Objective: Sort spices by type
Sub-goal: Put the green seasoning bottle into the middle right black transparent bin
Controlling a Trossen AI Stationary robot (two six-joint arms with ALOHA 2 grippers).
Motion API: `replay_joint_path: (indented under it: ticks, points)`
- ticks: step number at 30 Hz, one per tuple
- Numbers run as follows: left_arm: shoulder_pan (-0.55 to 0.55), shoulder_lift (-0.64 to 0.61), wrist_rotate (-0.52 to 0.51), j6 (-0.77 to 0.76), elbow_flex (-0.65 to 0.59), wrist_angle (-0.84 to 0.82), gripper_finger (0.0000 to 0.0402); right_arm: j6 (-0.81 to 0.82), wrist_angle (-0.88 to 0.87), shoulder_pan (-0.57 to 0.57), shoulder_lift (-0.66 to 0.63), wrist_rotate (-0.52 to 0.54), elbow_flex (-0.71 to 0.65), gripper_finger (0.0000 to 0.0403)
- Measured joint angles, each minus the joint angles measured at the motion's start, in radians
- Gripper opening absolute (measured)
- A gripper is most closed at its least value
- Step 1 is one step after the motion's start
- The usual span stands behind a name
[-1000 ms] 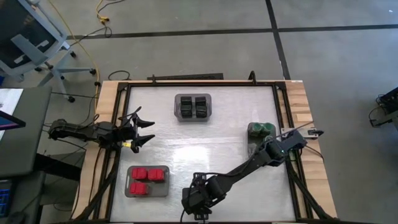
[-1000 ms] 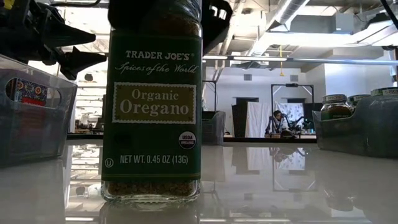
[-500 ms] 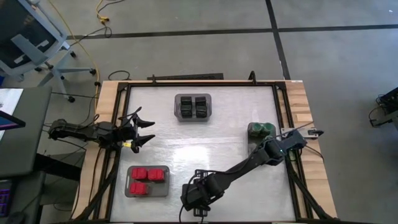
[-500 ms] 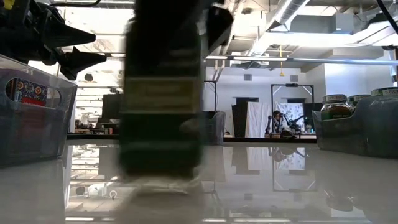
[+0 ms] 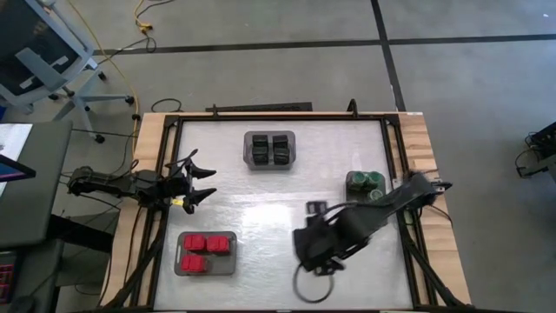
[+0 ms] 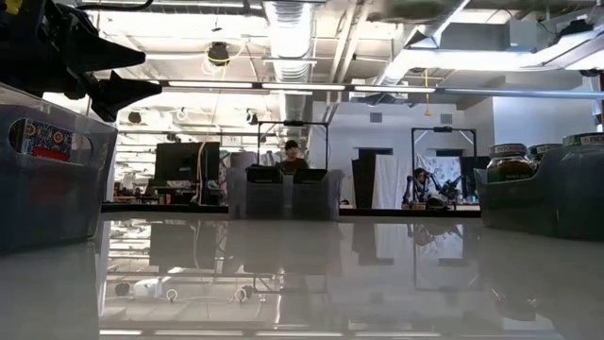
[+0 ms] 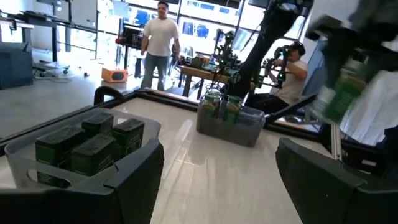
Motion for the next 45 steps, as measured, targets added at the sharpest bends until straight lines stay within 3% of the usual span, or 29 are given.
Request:
replay_joint_path:
  ticks: [4,14,19,31,45]
  points:
    - [0.0,0.0,0.0,0.0,0.0,0.0,0.0298,0.01,0.032,0.013,-0.18,0.021,-0.211,0.0214]
    - [0.0,0.0,0.0,0.0,0.0,0.0,0.0298,0.166,0.332,0.007,-0.725,0.02,-0.919,0.0214]
    - [0.0,0.0,0.0,0.0,0.0,0.0,0.0298,0.261,0.376,-0.025,-0.925,0.012,-1.137,0.0214]
    - [0.0,0.0,0.0,0.0,0.0,0.0,0.0298,0.174,0.391,-0.149,-1.125,-0.06,-1.377,0.0214]
    - [0.0,0.0,0.0,0.0,0.0,0.0,0.0298,-0.008,0.564,-0.308,-1.128,-0.174,-1.547,0.0214]
